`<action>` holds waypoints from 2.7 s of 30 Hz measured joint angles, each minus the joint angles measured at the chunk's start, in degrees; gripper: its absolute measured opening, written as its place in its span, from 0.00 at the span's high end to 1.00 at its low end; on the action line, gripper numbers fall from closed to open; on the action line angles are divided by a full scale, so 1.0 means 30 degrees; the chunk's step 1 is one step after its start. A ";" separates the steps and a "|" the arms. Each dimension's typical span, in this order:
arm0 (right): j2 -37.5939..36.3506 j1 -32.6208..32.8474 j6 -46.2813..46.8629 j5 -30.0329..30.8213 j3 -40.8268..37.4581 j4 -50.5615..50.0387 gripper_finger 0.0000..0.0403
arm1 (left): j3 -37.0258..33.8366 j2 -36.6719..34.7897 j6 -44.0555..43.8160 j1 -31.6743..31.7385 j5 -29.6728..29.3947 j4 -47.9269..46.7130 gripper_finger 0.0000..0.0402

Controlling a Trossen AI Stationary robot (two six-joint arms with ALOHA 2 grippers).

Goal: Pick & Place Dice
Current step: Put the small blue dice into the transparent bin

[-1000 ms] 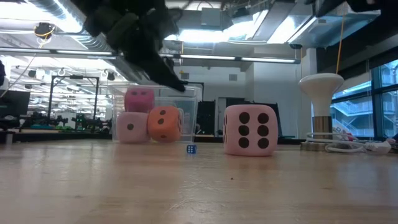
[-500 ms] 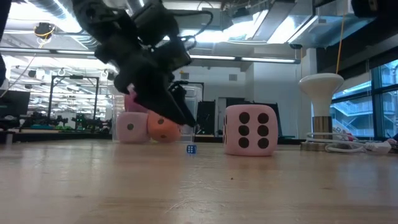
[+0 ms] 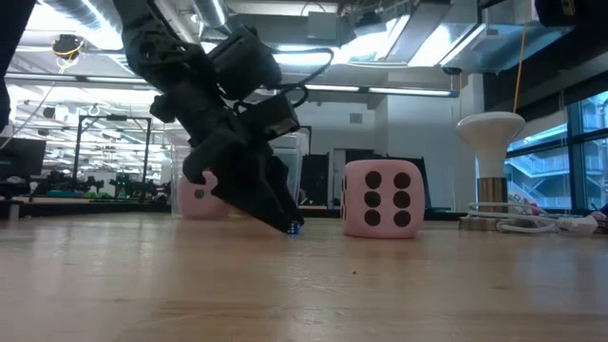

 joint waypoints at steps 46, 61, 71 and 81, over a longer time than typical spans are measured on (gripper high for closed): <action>0.0007 0.0001 -0.0531 0.0510 0.0000 0.1260 0.71 | 0.0051 0.1303 0.1078 0.0102 0.0283 -0.0522 0.85; 0.0007 -0.0015 -0.0906 0.0951 0.0007 0.1253 0.71 | 0.0026 0.0405 -0.0456 0.0117 0.2246 -0.1022 0.97; 0.0015 -0.0015 -0.0961 0.1053 0.0007 0.1325 0.71 | -0.0051 -0.5059 -0.0304 -0.0011 0.3390 -0.4998 0.97; 0.0015 -0.0015 -0.1039 0.2268 0.0007 0.1316 0.71 | -0.0035 -1.1205 -0.0001 0.0682 -0.0831 -0.4881 0.97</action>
